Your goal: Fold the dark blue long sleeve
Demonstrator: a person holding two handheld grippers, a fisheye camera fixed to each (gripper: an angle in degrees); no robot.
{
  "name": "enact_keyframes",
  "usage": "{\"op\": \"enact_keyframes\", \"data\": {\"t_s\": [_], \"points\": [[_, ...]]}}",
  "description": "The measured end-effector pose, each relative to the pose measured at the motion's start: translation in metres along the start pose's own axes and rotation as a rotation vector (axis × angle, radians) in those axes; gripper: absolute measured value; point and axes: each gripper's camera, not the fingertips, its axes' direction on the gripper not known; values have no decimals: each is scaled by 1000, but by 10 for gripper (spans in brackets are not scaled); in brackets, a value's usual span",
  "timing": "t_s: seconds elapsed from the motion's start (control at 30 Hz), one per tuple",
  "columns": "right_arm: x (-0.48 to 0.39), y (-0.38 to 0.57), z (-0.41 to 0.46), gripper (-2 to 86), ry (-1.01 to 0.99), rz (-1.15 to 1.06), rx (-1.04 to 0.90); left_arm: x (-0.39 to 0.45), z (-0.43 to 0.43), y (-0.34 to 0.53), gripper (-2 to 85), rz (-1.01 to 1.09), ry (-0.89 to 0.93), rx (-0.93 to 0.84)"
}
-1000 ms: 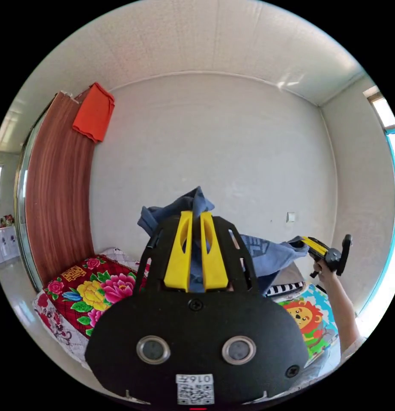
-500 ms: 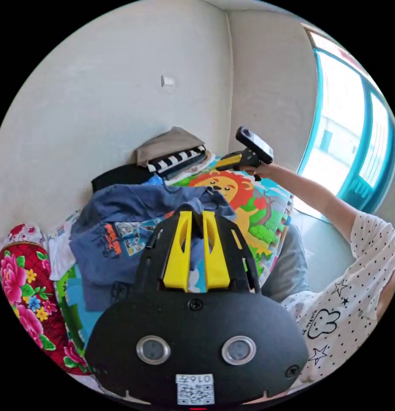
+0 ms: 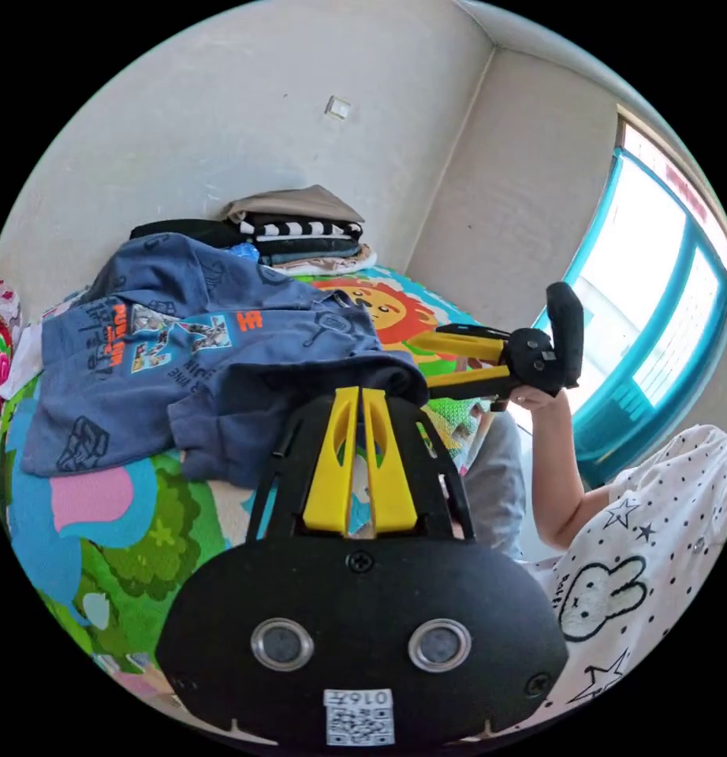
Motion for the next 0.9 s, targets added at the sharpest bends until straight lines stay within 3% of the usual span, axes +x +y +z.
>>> {"op": "enact_keyframes", "data": {"t_s": [0.2, 0.33, 0.53, 0.63, 0.8, 0.9], "points": [[-20, -23, 47, 151, -53, -2, -70, -34, -33, 36, 35, -95, -230, 62], [-16, -19, 56, 35, -114, 66, -59, -44, -24, 46, 48, -119, -299, -5], [5, 36, -7, 13, -283, 88, 161, -59, -1, 53, 83, -115, -384, -29], [16, 74, -39, 9, -205, 123, 224, -72, 18, 54, 90, -151, -473, -88], [33, 147, -87, 7, -165, 212, 307, -79, 79, 68, 80, -132, -522, -362], [42, 186, -101, 7, -147, 317, 326, -56, 88, 77, 43, -24, -443, -318]]}}
